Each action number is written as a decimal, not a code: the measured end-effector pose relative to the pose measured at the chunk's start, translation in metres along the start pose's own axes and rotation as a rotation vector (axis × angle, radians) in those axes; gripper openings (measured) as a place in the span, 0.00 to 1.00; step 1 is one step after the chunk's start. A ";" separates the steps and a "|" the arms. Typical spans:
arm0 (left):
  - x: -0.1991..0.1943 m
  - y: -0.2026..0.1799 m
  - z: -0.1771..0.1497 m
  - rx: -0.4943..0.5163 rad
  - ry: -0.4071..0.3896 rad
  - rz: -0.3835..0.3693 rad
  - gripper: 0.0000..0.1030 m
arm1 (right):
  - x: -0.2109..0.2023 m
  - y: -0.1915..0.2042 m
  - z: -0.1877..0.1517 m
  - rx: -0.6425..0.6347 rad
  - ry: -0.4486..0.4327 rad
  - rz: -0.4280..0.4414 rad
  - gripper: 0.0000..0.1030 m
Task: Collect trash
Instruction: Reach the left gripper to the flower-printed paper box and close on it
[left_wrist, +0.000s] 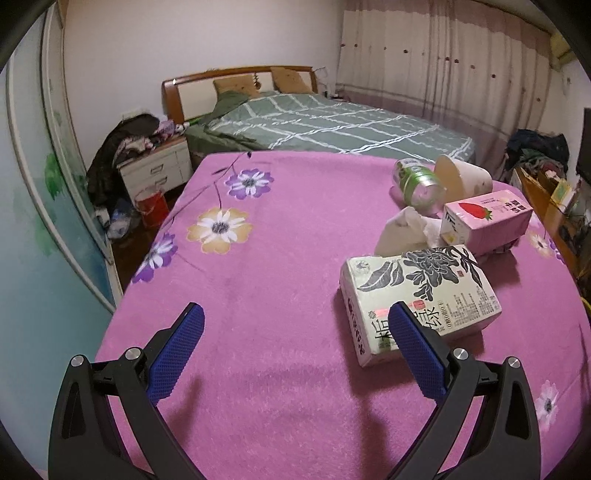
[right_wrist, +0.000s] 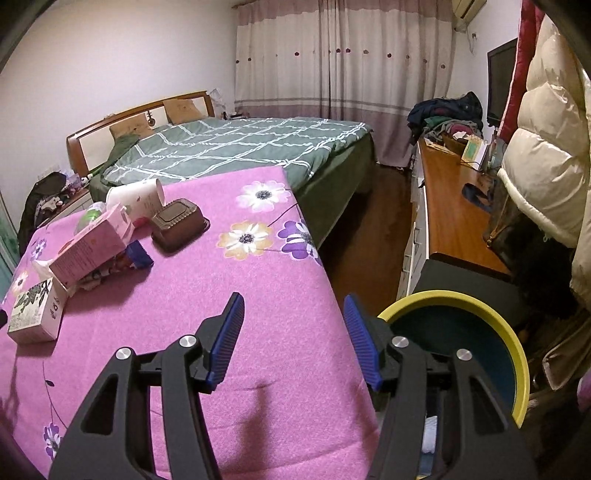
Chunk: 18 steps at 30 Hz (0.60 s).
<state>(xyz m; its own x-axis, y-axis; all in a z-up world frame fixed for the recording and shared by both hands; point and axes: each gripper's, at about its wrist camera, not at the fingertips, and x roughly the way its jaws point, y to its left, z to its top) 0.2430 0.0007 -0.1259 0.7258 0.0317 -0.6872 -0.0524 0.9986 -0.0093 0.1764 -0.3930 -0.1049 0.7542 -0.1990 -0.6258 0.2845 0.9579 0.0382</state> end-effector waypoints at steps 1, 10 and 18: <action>0.000 0.001 -0.001 -0.012 0.008 -0.021 0.95 | 0.000 -0.001 0.000 0.001 0.000 0.001 0.52; -0.004 -0.028 -0.011 0.064 0.042 -0.242 0.95 | 0.003 0.002 0.000 -0.008 0.009 -0.002 0.52; 0.001 -0.058 -0.015 0.142 0.101 -0.360 0.95 | 0.005 0.002 -0.001 -0.004 0.017 0.003 0.52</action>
<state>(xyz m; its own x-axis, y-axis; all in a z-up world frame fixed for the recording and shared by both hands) 0.2370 -0.0575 -0.1370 0.6086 -0.3190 -0.7265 0.2938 0.9412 -0.1671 0.1799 -0.3916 -0.1083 0.7449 -0.1927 -0.6387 0.2797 0.9594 0.0367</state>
